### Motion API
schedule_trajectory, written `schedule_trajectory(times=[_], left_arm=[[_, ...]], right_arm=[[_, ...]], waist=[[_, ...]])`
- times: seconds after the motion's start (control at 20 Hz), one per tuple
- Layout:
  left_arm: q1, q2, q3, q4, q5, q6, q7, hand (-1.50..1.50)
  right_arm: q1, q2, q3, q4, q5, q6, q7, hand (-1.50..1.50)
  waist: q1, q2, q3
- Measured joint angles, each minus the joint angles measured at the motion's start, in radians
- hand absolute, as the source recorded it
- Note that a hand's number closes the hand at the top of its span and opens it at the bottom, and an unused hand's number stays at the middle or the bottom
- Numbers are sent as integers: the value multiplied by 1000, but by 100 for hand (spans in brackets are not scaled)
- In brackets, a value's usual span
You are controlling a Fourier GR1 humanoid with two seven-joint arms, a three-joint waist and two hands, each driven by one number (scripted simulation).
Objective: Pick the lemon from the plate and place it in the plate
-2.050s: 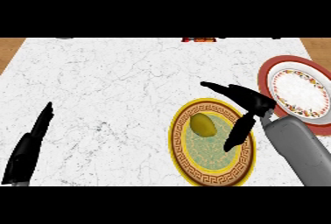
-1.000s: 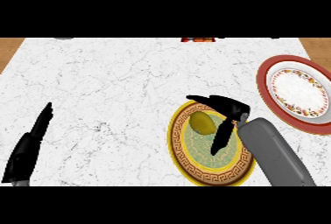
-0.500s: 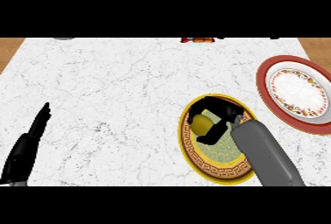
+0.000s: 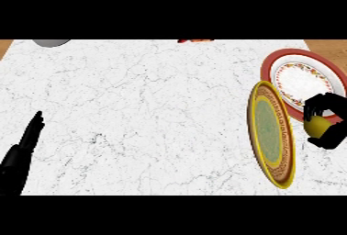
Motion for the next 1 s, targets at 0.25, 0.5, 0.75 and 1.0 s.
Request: schedule_trajectory(times=[0.25, 0.5, 0.75, 1.0], left_arm=[[7, -9, -3, -7, 2, 2, -11, 0], [6, -12, -14, -13, 1, -8, -19, 0], [-11, -12, -17, -10, -1, -13, -11, 0], [-14, -8, -25, -7, -3, -27, -10, 0]], right_arm=[[37, -223, -138, 127, 21, -138, -98, 150], [53, -343, -269, 261, 1, -298, -236, 150], [52, -422, -389, 358, -52, -417, -430, 150], [21, -475, -474, 432, -123, -386, -651, 150]], waist=[[13, 12, 6], [44, 14, 9], [55, 9, 8], [73, 4, 5]])
